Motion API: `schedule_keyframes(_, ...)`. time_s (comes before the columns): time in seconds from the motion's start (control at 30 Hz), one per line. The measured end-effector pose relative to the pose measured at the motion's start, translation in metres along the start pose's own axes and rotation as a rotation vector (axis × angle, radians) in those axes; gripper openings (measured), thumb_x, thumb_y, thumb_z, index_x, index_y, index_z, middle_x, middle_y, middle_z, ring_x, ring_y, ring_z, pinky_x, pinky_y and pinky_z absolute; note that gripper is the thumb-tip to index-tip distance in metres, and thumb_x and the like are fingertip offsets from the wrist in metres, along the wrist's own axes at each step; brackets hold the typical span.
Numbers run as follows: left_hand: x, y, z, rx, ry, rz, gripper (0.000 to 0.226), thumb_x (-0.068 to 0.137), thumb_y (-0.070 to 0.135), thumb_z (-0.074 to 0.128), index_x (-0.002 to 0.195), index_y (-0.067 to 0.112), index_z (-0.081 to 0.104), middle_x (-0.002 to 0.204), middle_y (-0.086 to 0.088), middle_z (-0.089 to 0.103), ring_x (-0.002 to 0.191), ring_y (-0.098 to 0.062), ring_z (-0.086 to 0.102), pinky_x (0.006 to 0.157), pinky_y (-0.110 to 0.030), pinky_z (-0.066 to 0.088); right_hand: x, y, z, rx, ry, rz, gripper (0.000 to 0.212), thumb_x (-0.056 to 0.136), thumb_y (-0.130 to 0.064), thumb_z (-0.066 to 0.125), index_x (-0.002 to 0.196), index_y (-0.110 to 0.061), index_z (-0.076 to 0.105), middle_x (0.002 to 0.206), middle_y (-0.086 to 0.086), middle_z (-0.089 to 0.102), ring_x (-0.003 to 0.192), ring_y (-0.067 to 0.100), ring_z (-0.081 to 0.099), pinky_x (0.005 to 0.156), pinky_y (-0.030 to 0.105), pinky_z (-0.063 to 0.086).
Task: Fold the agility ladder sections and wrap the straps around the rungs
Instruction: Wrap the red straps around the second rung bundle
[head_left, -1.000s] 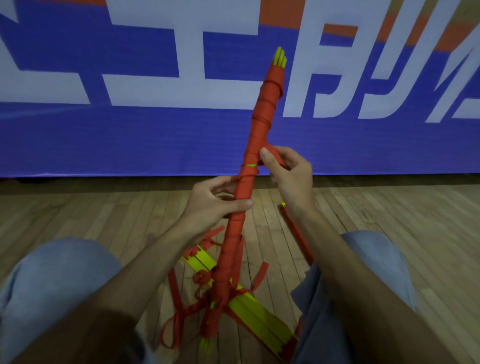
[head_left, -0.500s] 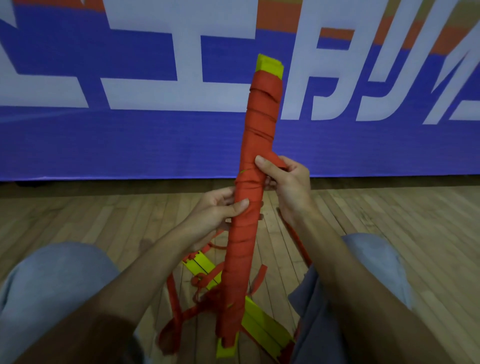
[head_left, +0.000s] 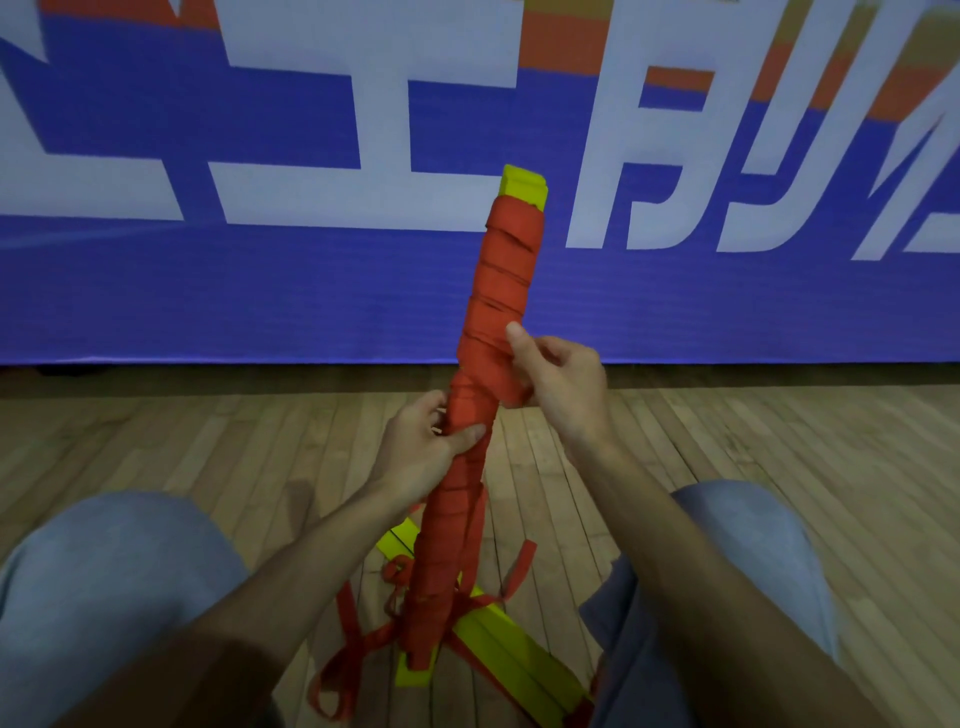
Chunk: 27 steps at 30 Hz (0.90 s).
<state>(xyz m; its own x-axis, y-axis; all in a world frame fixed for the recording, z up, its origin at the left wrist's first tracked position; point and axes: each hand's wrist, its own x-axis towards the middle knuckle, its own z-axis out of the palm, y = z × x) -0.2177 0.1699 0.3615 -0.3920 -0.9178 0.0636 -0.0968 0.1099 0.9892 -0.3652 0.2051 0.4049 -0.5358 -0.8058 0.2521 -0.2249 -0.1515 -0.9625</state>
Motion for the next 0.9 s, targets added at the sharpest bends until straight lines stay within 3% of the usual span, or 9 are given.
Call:
schedule_keyframes(0.13,0.001,0.006,-0.001,-0.050,-0.002,-0.030,0.015,0.083,0.007,0.073,0.093,0.018,0.069,0.096,-0.009,0.073,0.092,-0.030,0.070,0.081,-0.046,0.058,0.001,0.003,-0.005,-0.088,0.043,-0.075,0.016,0.090,-0.011,0.067,0.074,-0.012,0.069,0.064,0.008,0.070,0.052,0.019,0.067,0.055,0.032,0.058)
schedule_keyframes(0.33,0.003,0.018,-0.009,-0.055,-0.012,-0.010,0.014,0.085,0.007,0.071,0.097,0.011,0.065,0.099,-0.010,0.073,0.089,-0.024,0.070,0.074,-0.035,0.058,0.006,0.007,-0.002,-0.007,-0.006,-0.038,0.019,0.093,-0.010,0.062,0.077,-0.015,0.068,0.066,0.003,0.069,0.052,0.008,0.059,0.053,0.029,0.051)
schedule_keyframes(0.4,0.002,0.021,-0.012,-0.034,-0.024,0.001,0.016,0.085,0.007,0.070,0.099,0.011,0.065,0.098,-0.009,0.072,0.084,-0.018,0.069,0.066,-0.025,0.056,0.005,0.008,0.001,0.037,-0.050,-0.019,0.017,0.095,-0.009,0.059,0.083,-0.018,0.067,0.071,0.004,0.067,0.058,0.012,0.059,0.058,0.031,0.051)
schedule_keyframes(0.5,0.001,0.022,-0.013,0.001,-0.057,0.009,0.019,0.085,0.009,0.071,0.103,0.014,0.068,0.097,-0.006,0.072,0.089,-0.021,0.070,0.077,-0.035,0.059,0.004,0.007,0.005,0.084,-0.108,-0.045,0.015,0.096,-0.013,0.056,0.091,-0.019,0.068,0.081,0.001,0.070,0.075,0.017,0.067,0.072,0.033,0.056)
schedule_keyframes(0.57,0.000,0.023,-0.014,0.029,-0.071,0.017,0.020,0.084,0.009,0.072,0.103,0.014,0.068,0.097,-0.007,0.072,0.091,-0.024,0.070,0.082,-0.039,0.058,0.005,0.008,0.005,0.099,-0.119,-0.062,0.017,0.093,-0.026,0.056,0.089,-0.021,0.071,0.087,0.002,0.072,0.090,0.028,0.069,0.087,0.044,0.055)
schedule_keyframes(0.67,-0.001,0.024,-0.014,0.006,-0.122,-0.002,0.019,0.086,0.007,0.069,0.104,0.013,0.068,0.095,-0.009,0.072,0.086,-0.023,0.071,0.077,-0.037,0.060,0.004,0.009,0.003,0.170,-0.153,-0.042,0.023,0.097,-0.023,0.056,0.105,-0.007,0.070,0.096,0.016,0.071,0.090,0.033,0.067,0.092,0.053,0.052)
schedule_keyframes(0.73,-0.003,0.027,-0.015,-0.021,-0.180,-0.012,0.017,0.088,0.006,0.066,0.104,0.009,0.067,0.092,-0.008,0.071,0.078,-0.019,0.071,0.065,-0.027,0.058,0.005,0.010,-0.001,0.203,-0.169,-0.039,0.031,0.098,-0.019,0.056,0.123,-0.001,0.060,0.099,0.020,0.070,0.088,0.030,0.066,0.089,0.050,0.054)
schedule_keyframes(0.8,-0.002,0.029,-0.018,-0.040,-0.226,-0.016,0.019,0.090,0.004,0.062,0.109,0.000,0.064,0.091,-0.012,0.069,0.077,-0.021,0.066,0.059,-0.022,0.055,0.006,0.009,-0.005,0.258,-0.235,-0.049,0.030,0.097,-0.017,0.056,0.121,0.000,0.061,0.098,0.016,0.071,0.089,0.027,0.067,0.086,0.044,0.055)
schedule_keyframes(0.9,-0.001,0.032,-0.023,-0.091,-0.299,-0.034,0.026,0.090,0.005,0.063,0.115,0.001,0.063,0.090,-0.011,0.066,0.076,-0.017,0.063,0.067,-0.026,0.053,0.007,0.007,-0.010,0.350,-0.372,-0.054,0.025,0.096,-0.015,0.051,0.112,-0.002,0.065,0.103,0.015,0.070,0.096,0.027,0.067,0.086,0.039,0.054)
